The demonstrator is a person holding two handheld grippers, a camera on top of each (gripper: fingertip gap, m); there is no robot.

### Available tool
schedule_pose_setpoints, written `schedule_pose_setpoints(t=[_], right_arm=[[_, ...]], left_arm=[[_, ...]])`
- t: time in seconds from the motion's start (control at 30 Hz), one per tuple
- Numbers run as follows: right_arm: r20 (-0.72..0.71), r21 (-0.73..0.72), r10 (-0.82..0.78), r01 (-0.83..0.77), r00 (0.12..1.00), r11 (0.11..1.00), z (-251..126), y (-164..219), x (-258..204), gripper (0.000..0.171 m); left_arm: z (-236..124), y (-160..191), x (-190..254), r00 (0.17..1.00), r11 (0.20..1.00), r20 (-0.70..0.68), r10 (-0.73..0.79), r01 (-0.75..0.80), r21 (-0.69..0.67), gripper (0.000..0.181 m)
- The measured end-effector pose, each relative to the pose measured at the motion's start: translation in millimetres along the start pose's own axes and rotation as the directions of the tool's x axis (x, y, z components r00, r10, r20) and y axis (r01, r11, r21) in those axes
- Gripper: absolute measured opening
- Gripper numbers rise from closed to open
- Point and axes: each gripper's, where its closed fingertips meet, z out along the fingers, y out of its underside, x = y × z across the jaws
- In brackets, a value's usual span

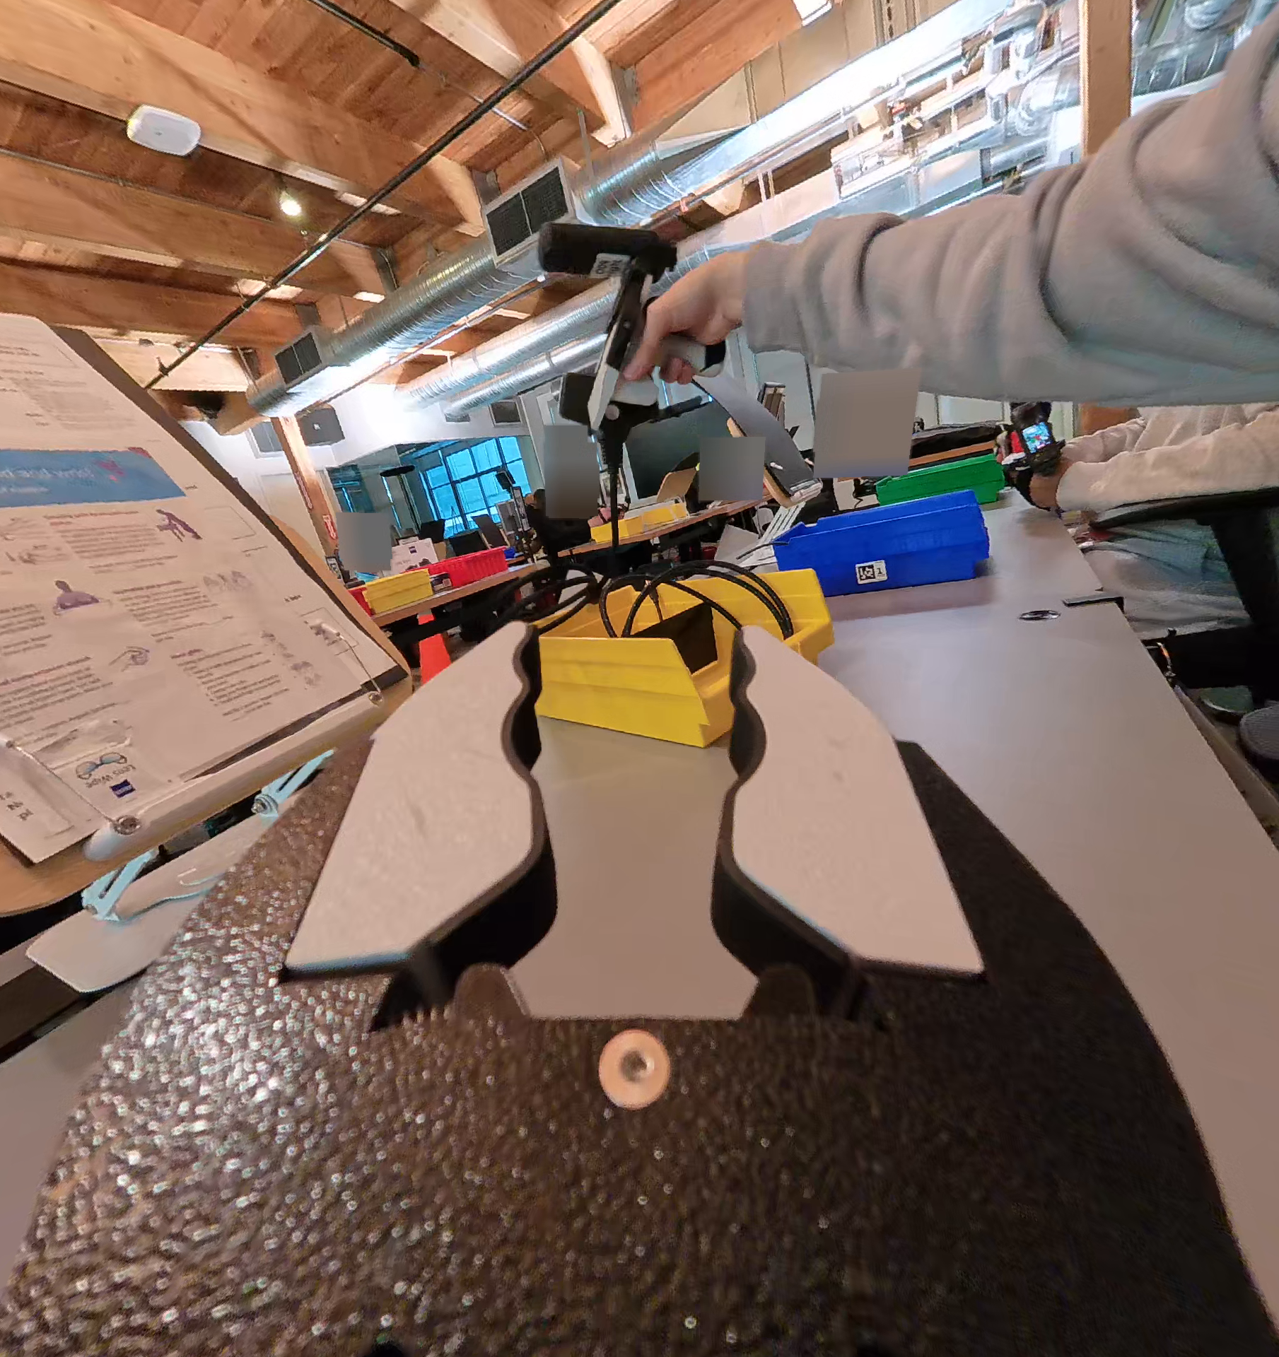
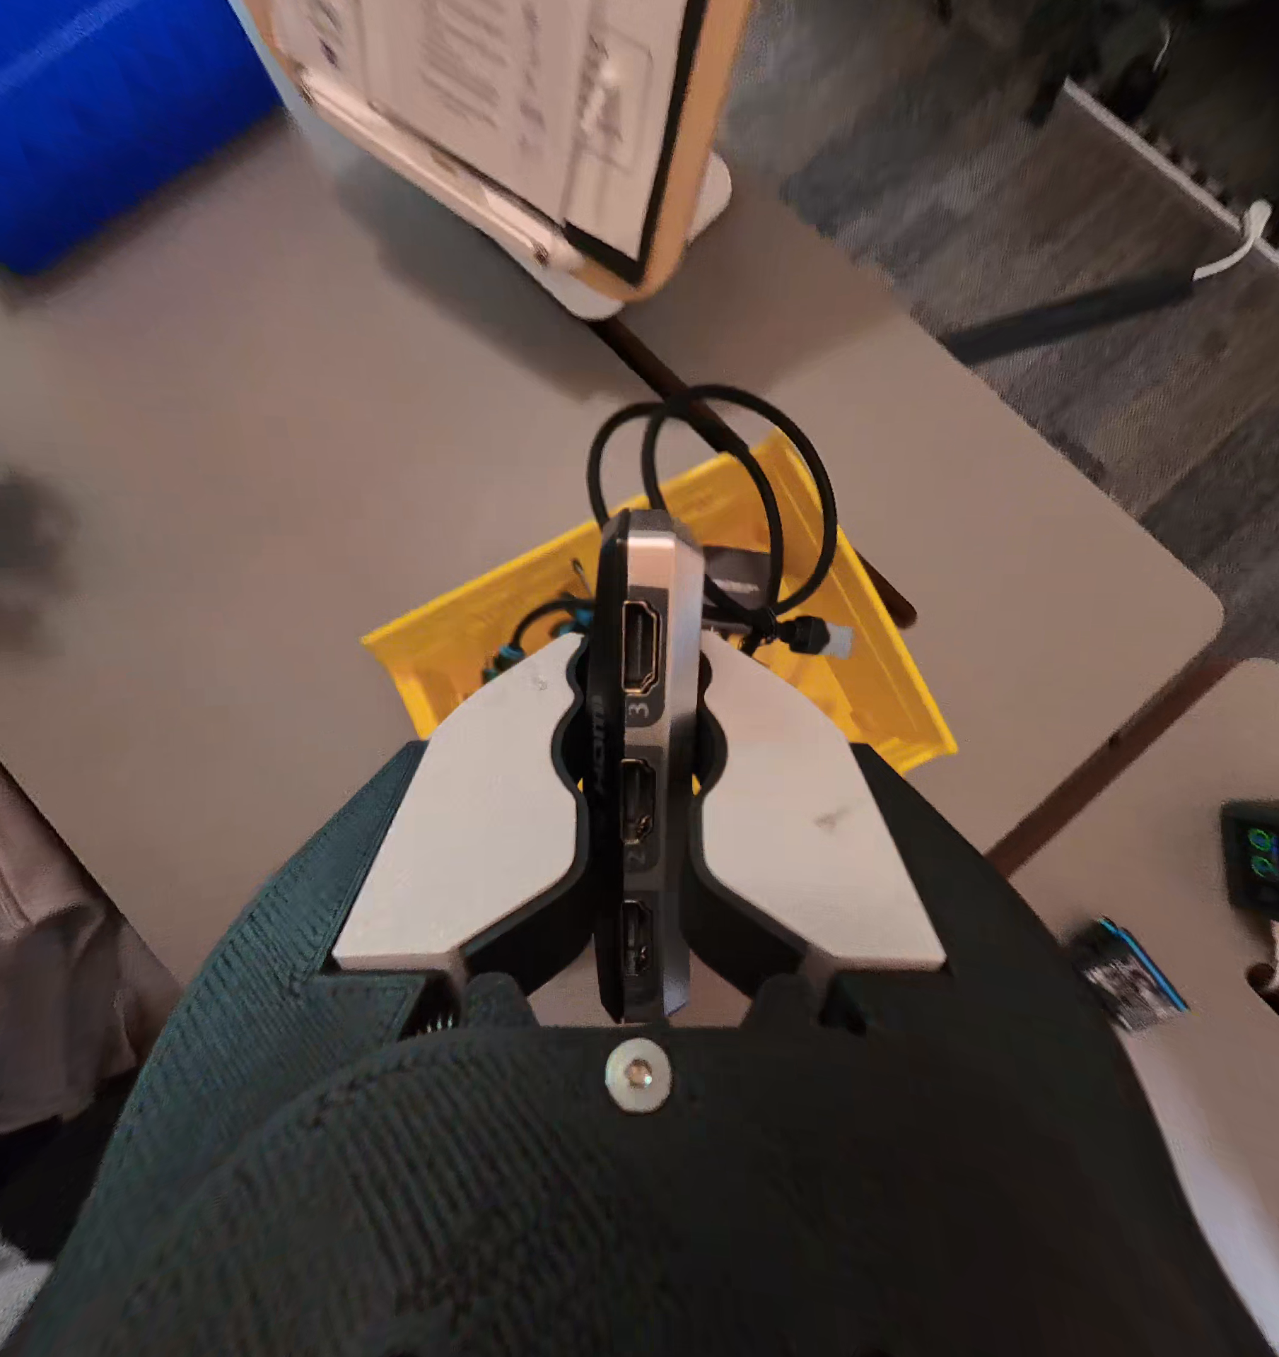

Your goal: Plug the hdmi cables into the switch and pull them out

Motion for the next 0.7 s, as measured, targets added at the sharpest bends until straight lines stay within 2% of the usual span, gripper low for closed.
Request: schedule_pose_setpoints(t=[0.2, 0.3, 0.43, 0.53, 0.6, 0.7], right_arm=[[0.012, -0.227, 0.014, -0.011, 1.0, 0.974, 46, 14, 42, 0.023], [0.029, -0.37, 0.016, -0.004, 0.999, 0.929, 80, 41, 56, 0.023], [0.084, -0.372, 0.131, -0.091, 0.988, 0.924, 137, 63, 67, 0.023], [0.049, -0.532, 0.123, -0.078, 0.991, 0.843, 161, 105, 76, 0.024], [-0.001, -0.532, 0.028, -0.025, 1.0, 0.847, 164, 104, 86, 0.03], [-0.066, -0.522, -0.089, 0.041, 0.994, 0.852, 153, 100, 95, 0.062]], left_arm=[[12, 12, 9, 0.997, 0.997, -0.051, -0.066, 0.064, -0.034, 0.048], [22, 17, 18, 0.991, 0.994, -0.083, -0.102, 0.099, -0.045, 0.048], [35, 29, 28, 0.982, 0.987, -0.131, -0.135, 0.122, -0.102, 0.049], [44, 33, 30, 0.977, 0.982, -0.149, -0.154, 0.135, -0.131, 0.049], [52, 36, 31, 0.972, 0.977, -0.16, -0.174, 0.151, -0.148, 0.049], [67, 43, 31, 0.963, 0.967, -0.174, -0.208, 0.176, -0.183, 0.049]])
